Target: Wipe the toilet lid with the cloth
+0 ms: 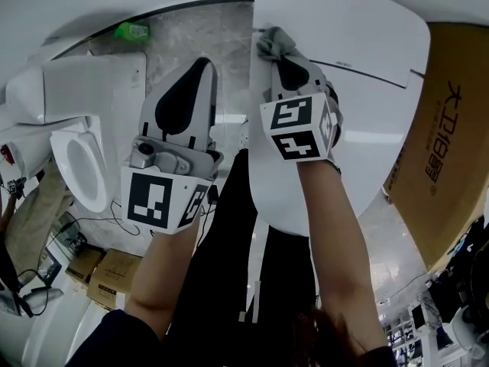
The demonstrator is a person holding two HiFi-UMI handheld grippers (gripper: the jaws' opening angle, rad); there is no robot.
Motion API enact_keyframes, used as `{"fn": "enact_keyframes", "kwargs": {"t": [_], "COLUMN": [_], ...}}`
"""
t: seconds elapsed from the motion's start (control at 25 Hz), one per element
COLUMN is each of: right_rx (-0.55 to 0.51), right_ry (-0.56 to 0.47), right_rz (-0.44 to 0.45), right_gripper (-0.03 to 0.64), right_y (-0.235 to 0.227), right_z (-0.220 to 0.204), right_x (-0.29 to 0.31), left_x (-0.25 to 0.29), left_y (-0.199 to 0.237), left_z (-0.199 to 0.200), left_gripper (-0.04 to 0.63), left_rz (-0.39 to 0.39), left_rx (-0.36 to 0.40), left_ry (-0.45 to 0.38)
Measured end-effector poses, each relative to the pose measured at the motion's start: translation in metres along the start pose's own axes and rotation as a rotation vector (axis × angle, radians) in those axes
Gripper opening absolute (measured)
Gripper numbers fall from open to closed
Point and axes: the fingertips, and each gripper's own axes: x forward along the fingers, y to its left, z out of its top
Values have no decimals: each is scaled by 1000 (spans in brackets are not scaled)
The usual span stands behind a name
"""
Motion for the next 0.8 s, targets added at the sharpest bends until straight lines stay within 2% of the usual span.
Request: {"fn": "enact_keyframes", "kwargs": {"t": [0.32,0.6,0.8], "right_rx": [-91,-118,-105], "right_ry": [20,23,23], "right_rz": [155,217,221], "right_gripper": [35,35,35], "right_y": [56,60,47], "right_z": [16,8,-8], "right_x": [14,7,-7], "left_x": [-6,-4,-3], "left_y": [3,-1,-4], "left_z": [-4,-3,0], "left_gripper": [20,20,20], "left_rz": [13,9,2], "left_rx": [-6,0,3], "left_ry": [5,3,0]}}
